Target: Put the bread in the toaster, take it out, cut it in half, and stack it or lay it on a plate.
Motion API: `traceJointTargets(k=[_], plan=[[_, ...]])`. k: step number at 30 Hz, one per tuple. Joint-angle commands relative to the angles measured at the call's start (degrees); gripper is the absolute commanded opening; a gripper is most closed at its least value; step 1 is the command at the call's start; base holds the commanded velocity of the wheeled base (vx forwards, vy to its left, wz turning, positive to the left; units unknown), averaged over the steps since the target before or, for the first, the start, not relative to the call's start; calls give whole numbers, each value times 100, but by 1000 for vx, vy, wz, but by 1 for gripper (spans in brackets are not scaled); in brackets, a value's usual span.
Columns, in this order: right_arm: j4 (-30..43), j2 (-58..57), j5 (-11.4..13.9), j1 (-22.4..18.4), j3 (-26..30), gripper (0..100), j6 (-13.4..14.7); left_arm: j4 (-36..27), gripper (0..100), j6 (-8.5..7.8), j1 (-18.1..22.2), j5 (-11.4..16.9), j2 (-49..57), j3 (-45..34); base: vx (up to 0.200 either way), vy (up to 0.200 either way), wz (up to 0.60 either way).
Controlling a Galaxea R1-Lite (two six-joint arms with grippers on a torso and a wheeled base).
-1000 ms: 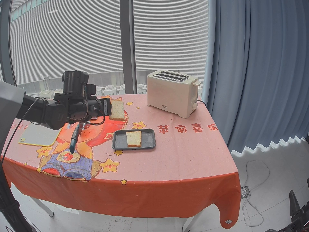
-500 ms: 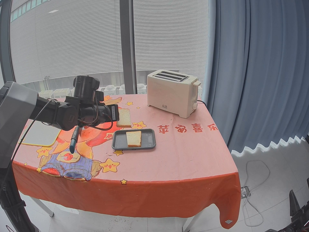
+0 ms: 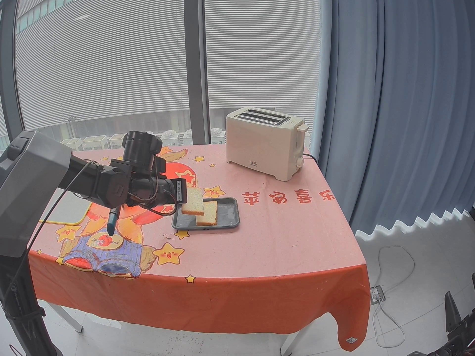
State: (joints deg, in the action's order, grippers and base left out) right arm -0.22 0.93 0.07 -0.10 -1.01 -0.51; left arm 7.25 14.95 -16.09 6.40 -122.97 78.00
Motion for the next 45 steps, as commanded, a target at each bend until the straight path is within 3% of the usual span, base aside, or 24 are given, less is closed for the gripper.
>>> traceJointTargets(k=[1, 45], plan=[[-4, -84, 1, 1, 101, 100, -2, -13, 0, 8, -26, 10, -52, -4, 0, 0, 0], [-4, -84, 1, 1, 101, 100, -2, -5, 0, 35, -166, 19, -263, 67, 0, 0, 0]])
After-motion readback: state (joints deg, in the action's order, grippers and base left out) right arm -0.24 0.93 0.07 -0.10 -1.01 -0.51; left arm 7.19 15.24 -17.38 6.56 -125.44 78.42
